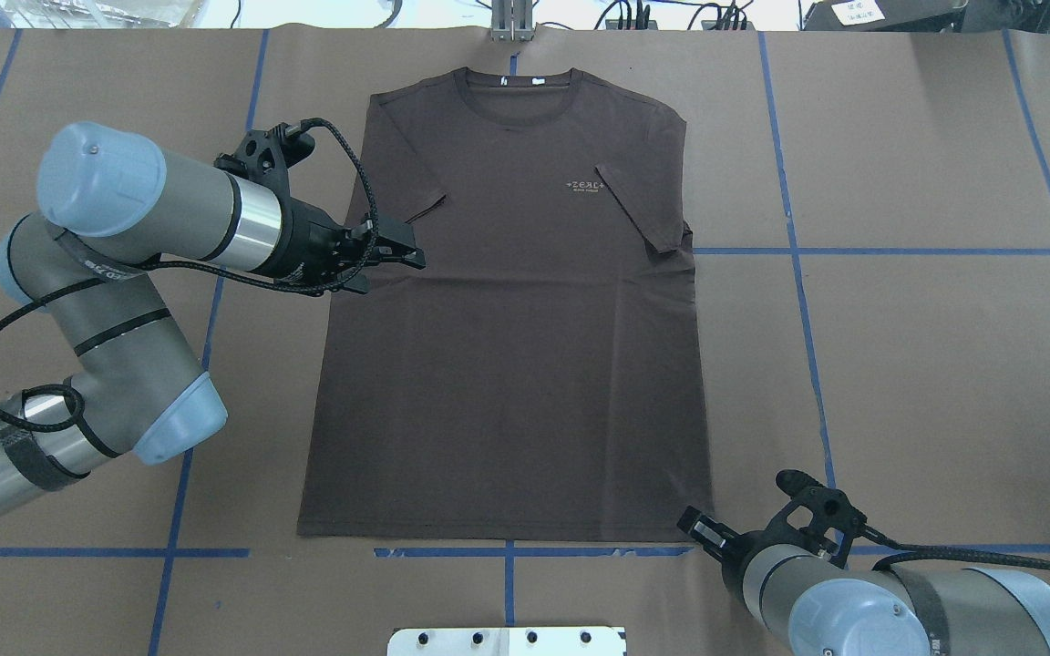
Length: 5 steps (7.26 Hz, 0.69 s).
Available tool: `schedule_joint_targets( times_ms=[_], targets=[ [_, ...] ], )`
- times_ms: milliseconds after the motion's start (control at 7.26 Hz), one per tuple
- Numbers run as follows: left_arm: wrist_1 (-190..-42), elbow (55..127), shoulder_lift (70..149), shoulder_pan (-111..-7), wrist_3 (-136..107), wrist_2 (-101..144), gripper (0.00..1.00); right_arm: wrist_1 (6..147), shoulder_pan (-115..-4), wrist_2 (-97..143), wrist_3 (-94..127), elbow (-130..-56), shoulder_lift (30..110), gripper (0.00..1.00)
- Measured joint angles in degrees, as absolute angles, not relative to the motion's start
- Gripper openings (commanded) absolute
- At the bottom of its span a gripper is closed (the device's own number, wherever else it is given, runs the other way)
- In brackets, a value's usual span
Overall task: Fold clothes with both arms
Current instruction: 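Move the right gripper to the hem corner nearest the robot while left follows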
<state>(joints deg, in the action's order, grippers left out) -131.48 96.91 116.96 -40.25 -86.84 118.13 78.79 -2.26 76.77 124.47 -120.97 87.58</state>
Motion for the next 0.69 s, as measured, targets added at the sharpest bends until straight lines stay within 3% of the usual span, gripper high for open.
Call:
schedule_joint_targets(
  times_ms=[551, 688],
  targets=[
    [-131.5, 96.8, 116.7, -40.3, -86.7, 118.1, 0.88, 78.9, -2.2, 76.9, 123.9, -120.1, 86.9, 0.53],
    [-131.5, 96.7, 116.7, -40.3, -86.6, 118.1, 0.88, 78.9, -2.2, 76.9, 123.9, -119.9, 86.9, 0.44]
  ],
)
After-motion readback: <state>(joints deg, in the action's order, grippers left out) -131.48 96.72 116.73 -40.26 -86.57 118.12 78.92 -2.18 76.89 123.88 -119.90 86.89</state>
